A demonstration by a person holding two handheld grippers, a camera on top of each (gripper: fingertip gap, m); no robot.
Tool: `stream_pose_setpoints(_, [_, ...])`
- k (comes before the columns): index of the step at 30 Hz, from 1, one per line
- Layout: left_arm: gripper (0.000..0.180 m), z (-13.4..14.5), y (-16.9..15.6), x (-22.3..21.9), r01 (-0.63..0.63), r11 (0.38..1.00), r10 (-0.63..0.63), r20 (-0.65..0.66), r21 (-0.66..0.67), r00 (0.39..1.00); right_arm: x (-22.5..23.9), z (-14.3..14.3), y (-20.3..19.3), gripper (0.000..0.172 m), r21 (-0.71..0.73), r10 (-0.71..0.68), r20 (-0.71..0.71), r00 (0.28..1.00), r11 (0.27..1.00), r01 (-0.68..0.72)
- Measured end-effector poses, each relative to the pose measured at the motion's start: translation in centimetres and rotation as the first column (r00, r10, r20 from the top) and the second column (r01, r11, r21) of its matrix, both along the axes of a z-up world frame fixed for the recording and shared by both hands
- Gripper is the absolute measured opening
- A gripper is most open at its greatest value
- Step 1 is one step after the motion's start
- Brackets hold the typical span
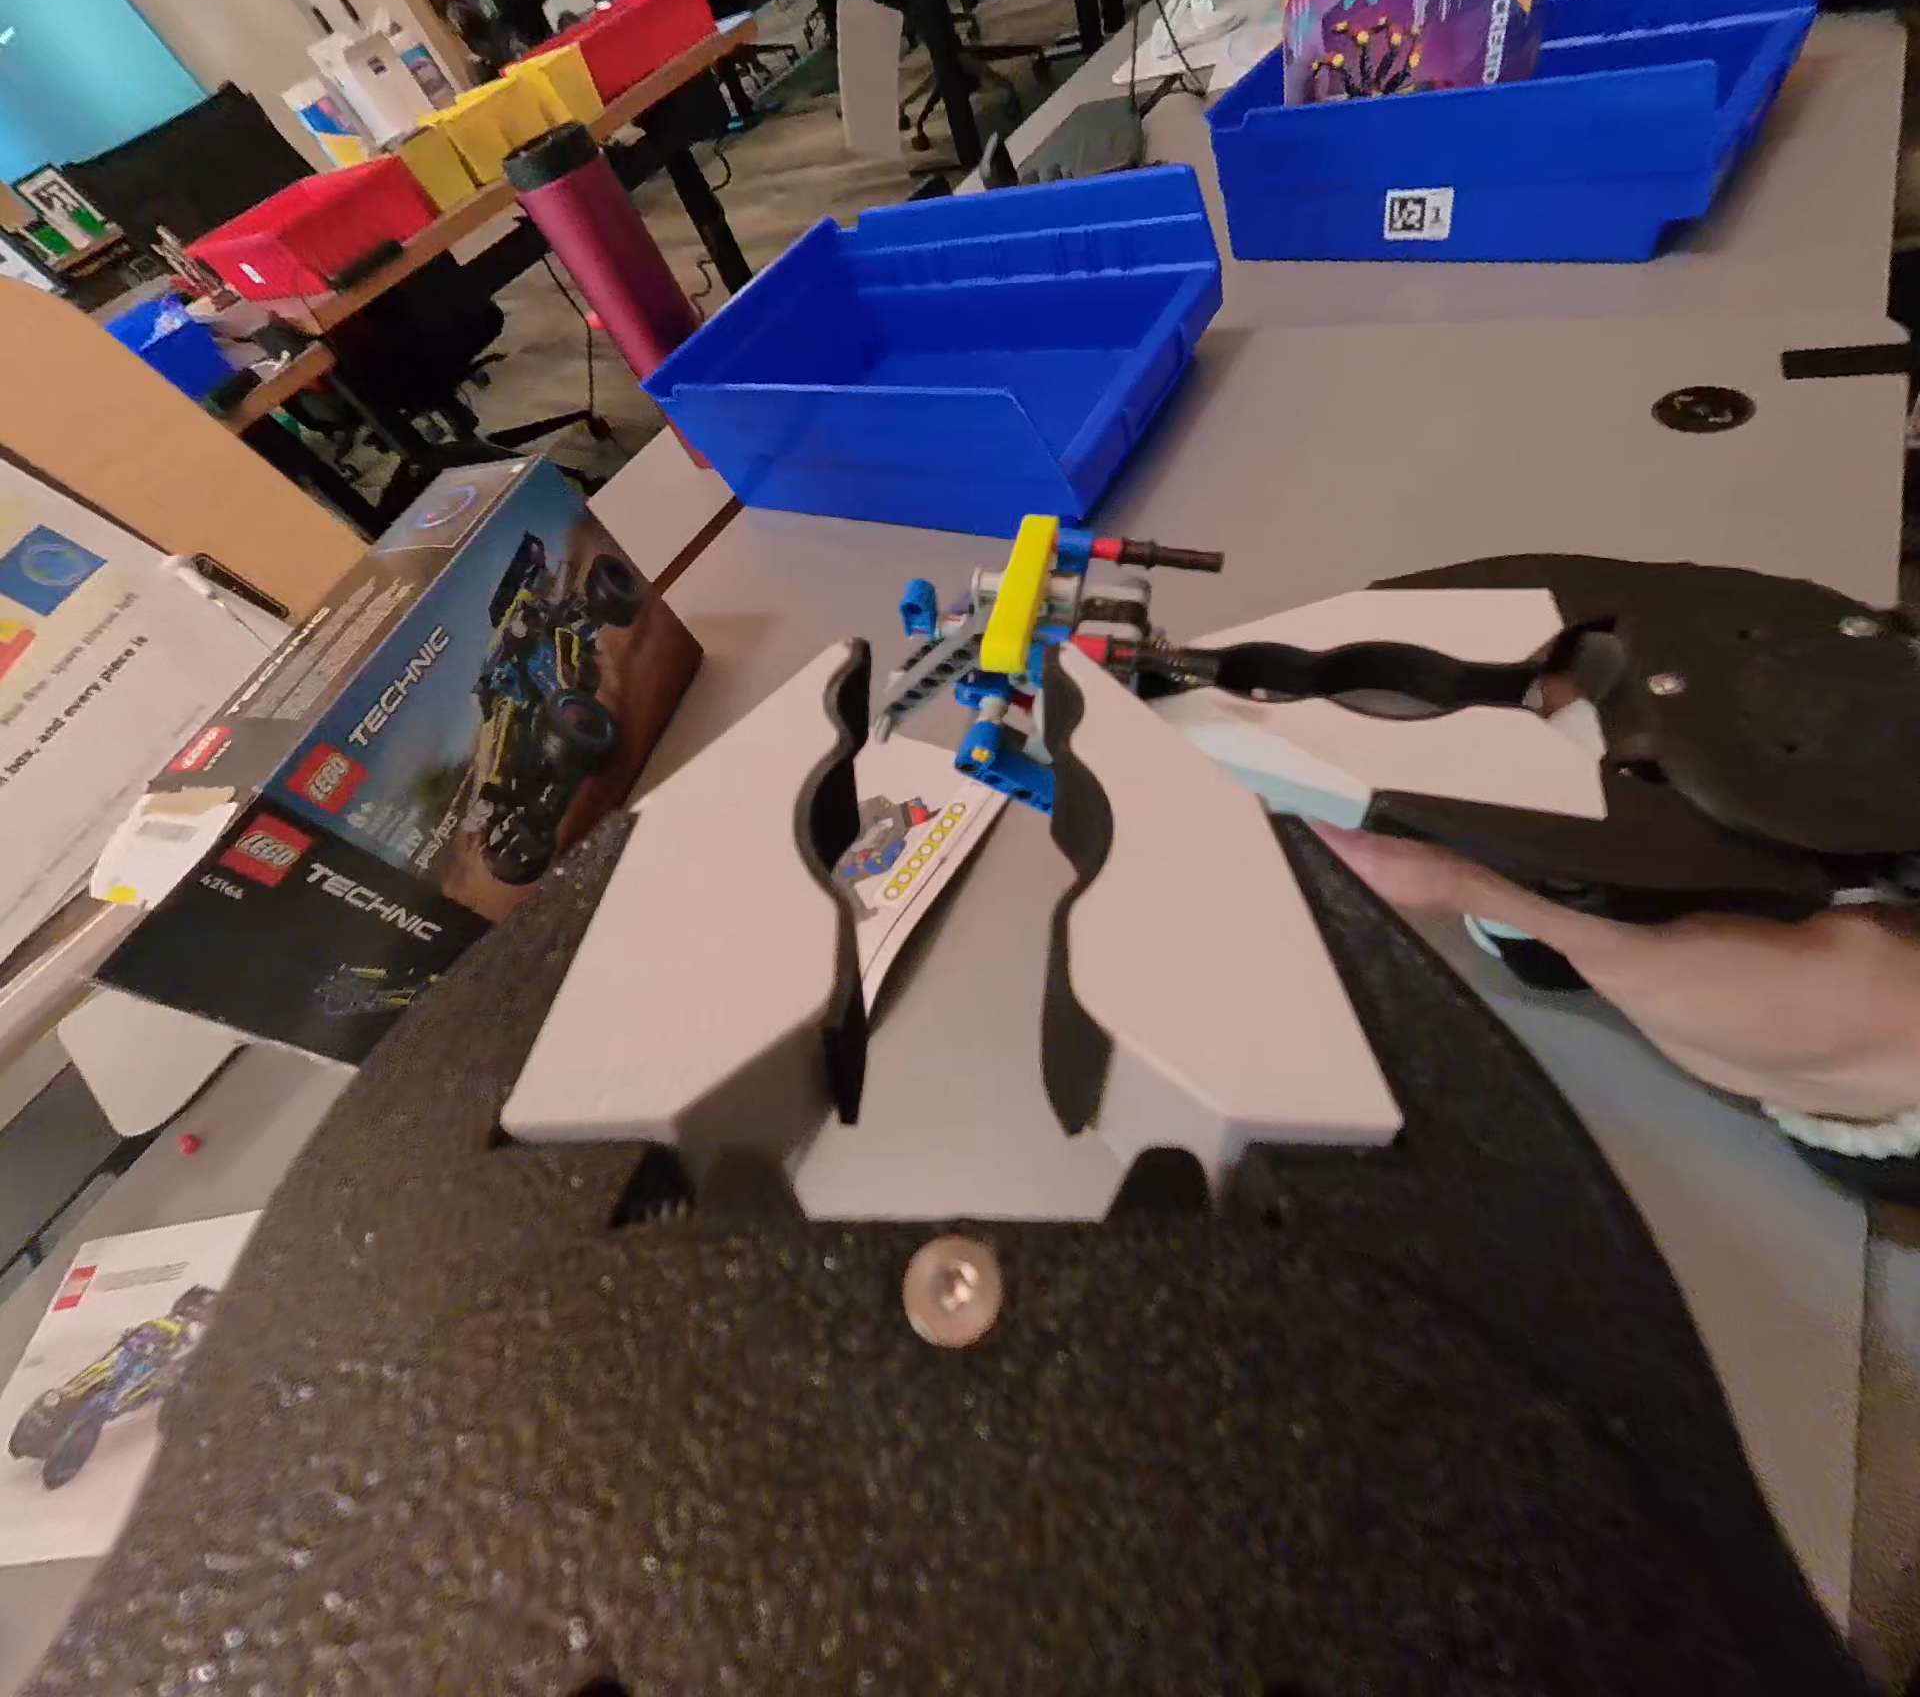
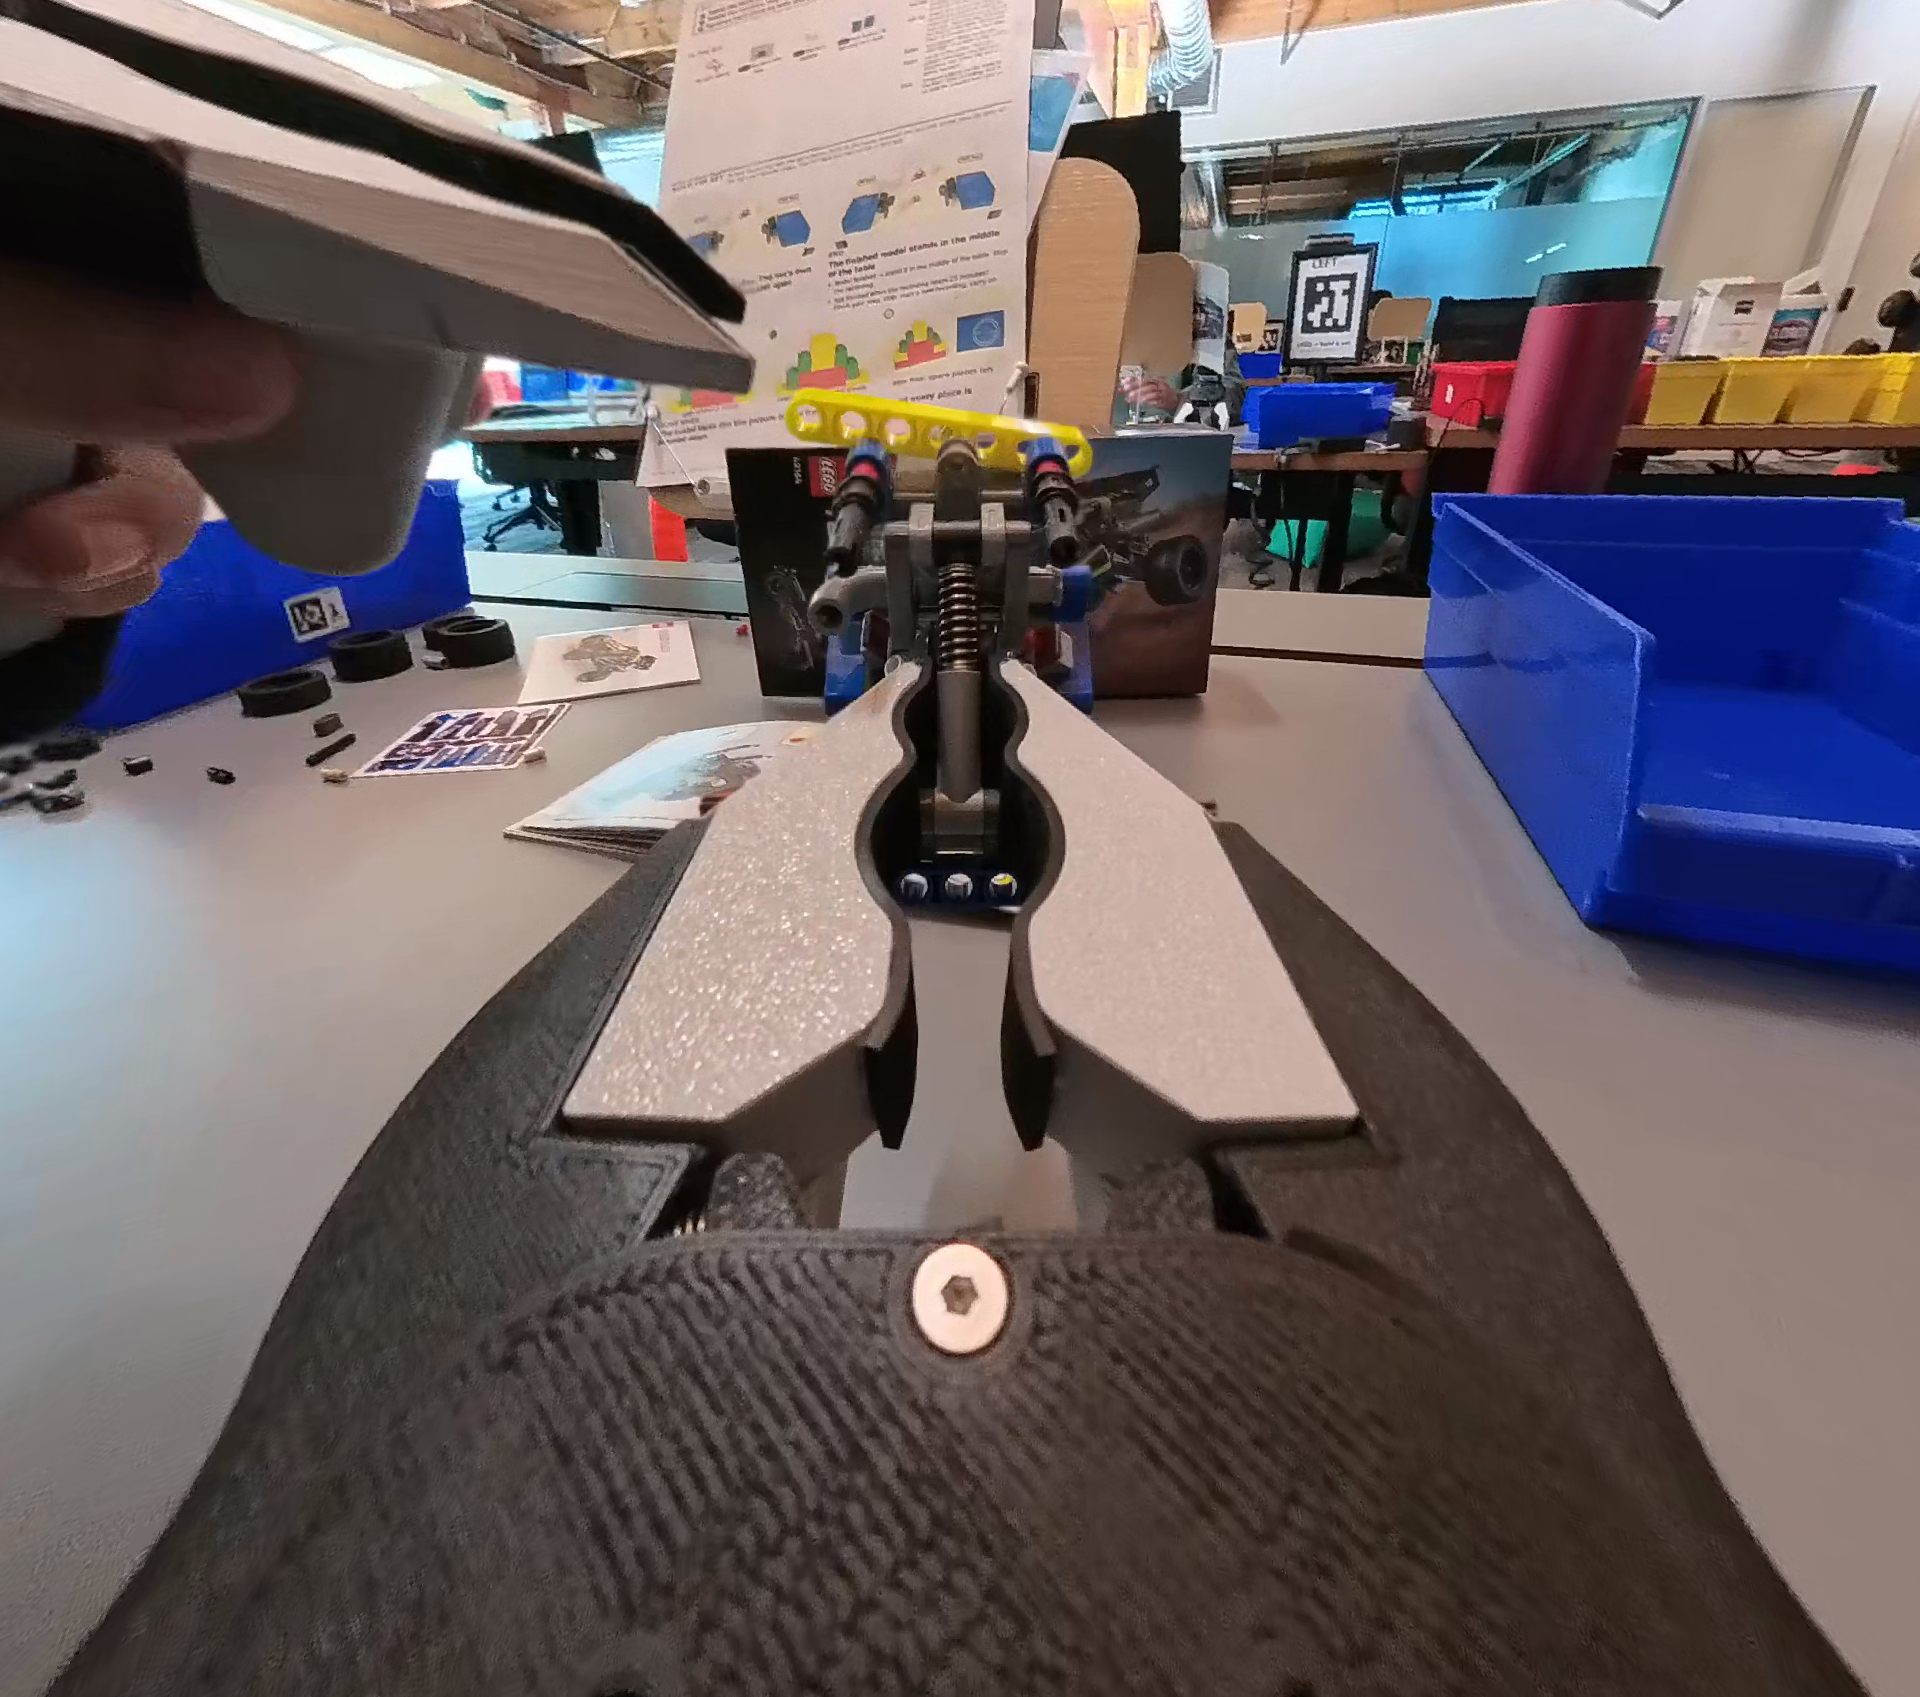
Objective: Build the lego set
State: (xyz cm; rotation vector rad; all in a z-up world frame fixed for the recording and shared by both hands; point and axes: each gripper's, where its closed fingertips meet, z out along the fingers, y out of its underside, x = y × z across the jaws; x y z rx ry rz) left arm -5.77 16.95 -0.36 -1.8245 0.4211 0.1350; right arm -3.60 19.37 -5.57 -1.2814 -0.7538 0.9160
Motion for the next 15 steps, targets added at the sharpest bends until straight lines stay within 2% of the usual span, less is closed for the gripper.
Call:
stream_pose_setpoints(4, [0.026,-0.3,0.1,0.0,0.060,0.998,-0.060,0.005,-0.033,0.998,-0.4,0.3,-0.7,0.004,0.025,0.033,0.000,0.999,0.999,-0.033])
stream_pose_setpoints(8, [0.001,-0.4,0.2,0.3,0.080,0.996,-0.080,0.013,-0.042,0.997,-0.6,0.6,-1.3,0.004,0.059,0.046,-0.002,0.999,0.997,-0.046])
stream_pose_setpoints(9, [0.000,-0.5,0.2,0.3,0.078,0.996,-0.077,0.013,-0.048,0.997,-0.6,0.7,-1.3,0.004,0.062,0.049,-0.007,0.999,0.997,-0.048])
stream_pose_setpoints(10, [0.001,-0.6,0.2,0.3,0.081,0.995,-0.080,0.011,-0.054,0.997,-0.5,0.8,-1.3,0.004,0.064,0.046,-0.009,0.999,0.997,-0.045])
stream_pose_setpoints(12, [0.021,-0.6,0.1,0.1,0.076,0.995,-0.076,0.003,-0.067,0.997,-0.5,0.7,-1.2,0.004,0.053,0.048,-0.007,0.999,0.997,-0.048])
stream_pose_setpoints(13, [0.025,-0.4,0.0,0.0,0.073,0.995,-0.073,0.001,-0.064,0.997,-0.5,0.6,-1.1,0.004,0.043,0.045,-0.010,0.999,0.998,-0.045])
stream_pose_setpoints(15, [0.018,-0.2,-0.3,0.3,0.101,0.993,-0.101,0.002,-0.064,0.995,-0.4,0.6,-0.9,0.004,0.039,0.044,-0.013,0.999,0.998,-0.043])
